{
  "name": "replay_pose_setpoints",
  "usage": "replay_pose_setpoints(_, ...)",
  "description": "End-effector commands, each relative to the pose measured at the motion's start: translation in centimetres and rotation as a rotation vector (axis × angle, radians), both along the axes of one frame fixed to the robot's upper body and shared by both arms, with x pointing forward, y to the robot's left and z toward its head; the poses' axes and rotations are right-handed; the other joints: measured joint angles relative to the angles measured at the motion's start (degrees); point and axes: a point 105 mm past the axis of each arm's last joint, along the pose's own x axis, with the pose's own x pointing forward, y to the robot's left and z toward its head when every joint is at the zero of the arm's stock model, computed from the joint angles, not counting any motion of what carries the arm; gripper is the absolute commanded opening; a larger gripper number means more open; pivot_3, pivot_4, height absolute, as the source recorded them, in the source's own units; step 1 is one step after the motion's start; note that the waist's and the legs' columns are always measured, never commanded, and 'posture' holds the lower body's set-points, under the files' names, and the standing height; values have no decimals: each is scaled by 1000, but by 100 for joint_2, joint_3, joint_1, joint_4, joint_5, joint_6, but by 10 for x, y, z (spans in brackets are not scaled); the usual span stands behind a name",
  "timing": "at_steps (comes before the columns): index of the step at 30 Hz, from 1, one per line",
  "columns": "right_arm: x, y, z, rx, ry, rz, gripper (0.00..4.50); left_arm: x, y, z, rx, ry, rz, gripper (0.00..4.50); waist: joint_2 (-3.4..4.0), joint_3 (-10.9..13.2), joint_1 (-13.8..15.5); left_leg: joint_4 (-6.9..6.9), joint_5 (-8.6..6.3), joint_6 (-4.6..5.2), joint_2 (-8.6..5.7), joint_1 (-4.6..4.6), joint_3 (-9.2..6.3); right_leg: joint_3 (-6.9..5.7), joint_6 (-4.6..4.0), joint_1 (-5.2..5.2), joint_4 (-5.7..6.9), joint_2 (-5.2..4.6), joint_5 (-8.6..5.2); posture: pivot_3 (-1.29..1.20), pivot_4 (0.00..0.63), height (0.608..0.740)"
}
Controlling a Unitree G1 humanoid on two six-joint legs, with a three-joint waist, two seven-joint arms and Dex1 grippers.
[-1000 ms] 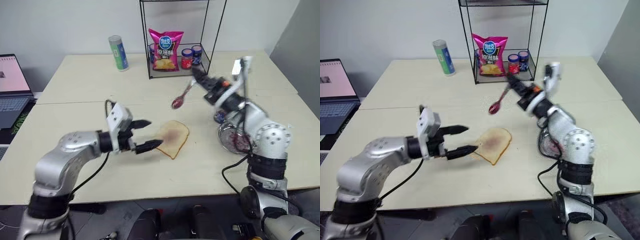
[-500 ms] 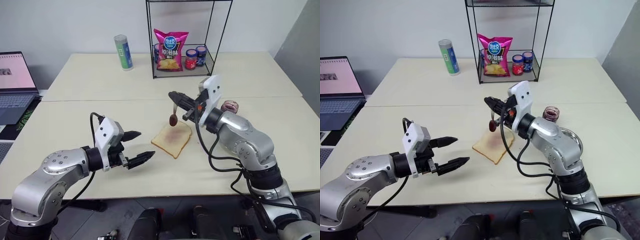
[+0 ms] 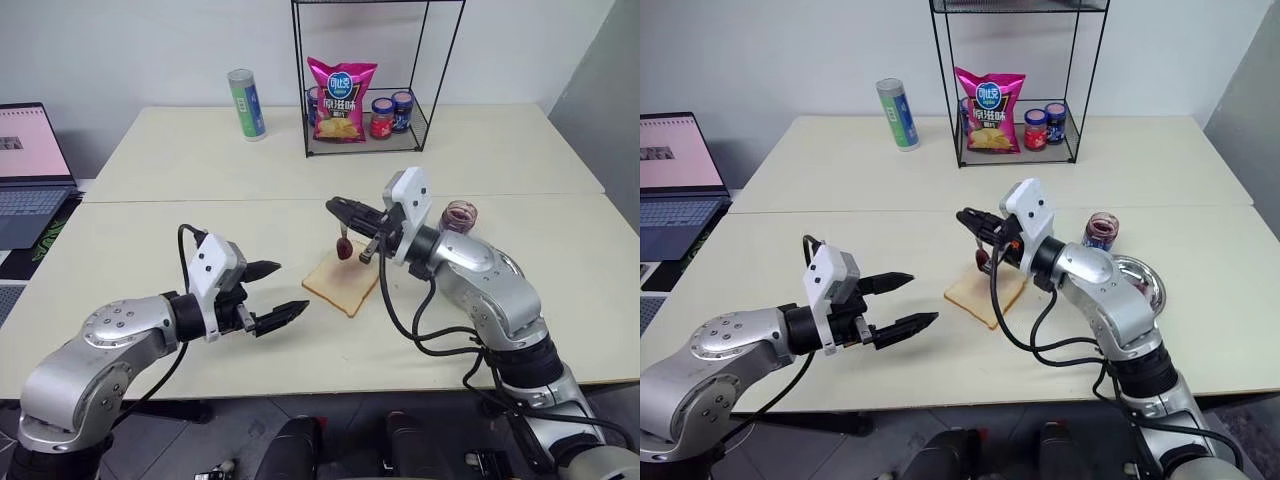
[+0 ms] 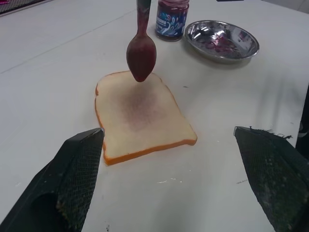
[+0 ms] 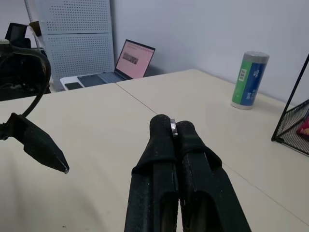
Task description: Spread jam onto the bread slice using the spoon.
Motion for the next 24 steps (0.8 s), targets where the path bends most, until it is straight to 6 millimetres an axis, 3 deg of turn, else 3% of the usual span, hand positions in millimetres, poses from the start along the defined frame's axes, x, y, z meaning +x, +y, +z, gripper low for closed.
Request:
replay_pose_setpoints(1,-10,3,16,17,-71,33,31,-2,-4,7,3,-26,-31,4500,0,0,0,0,0,0,0,0,0,0,0,0,0,0,0,0,150,740)
replay_pose_setpoints(24,-12,5,20,2,-91,50,31,1,-3,9,12,-33,-40,4500,0,0,-1,0,1,-1,0,0,0,-1,0,0,1,0,0,0,150,740)
